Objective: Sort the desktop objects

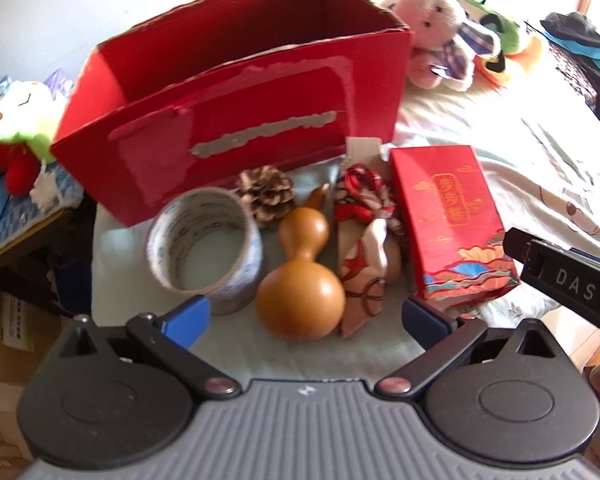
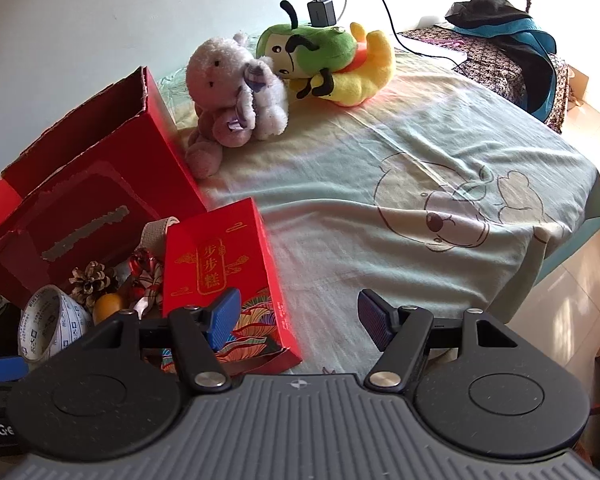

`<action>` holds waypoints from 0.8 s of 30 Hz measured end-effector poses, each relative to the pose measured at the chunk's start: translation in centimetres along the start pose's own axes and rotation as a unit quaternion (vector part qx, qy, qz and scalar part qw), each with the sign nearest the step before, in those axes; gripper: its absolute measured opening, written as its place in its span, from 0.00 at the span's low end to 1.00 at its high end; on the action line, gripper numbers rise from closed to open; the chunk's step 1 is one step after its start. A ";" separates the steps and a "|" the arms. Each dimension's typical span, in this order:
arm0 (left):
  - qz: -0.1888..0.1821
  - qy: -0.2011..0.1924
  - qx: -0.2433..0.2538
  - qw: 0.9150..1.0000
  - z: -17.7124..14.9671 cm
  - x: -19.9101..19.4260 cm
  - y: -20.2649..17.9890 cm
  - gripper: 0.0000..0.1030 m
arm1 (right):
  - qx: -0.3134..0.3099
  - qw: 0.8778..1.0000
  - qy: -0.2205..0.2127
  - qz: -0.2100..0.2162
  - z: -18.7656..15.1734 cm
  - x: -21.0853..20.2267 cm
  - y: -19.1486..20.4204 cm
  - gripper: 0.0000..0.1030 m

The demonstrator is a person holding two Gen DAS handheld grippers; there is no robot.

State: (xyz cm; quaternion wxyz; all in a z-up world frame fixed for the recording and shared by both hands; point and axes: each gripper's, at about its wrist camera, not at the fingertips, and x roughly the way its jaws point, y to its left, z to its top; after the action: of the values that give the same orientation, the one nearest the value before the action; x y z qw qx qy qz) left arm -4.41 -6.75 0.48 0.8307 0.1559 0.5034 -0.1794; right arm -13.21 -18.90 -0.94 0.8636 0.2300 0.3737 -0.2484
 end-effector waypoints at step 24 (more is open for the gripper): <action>-0.201 0.058 0.004 0.978 3.7 5.3 -4.9 0.98 | -0.081 0.973 0.138 0.164 5.8 8.1 -1.3 0.64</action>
State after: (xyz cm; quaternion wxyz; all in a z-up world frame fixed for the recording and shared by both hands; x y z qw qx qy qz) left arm -1.47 -13.53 -2.98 0.7464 0.0649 0.5711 -0.3355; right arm -6.04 -25.37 -3.84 0.8481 0.2498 0.4657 -0.0386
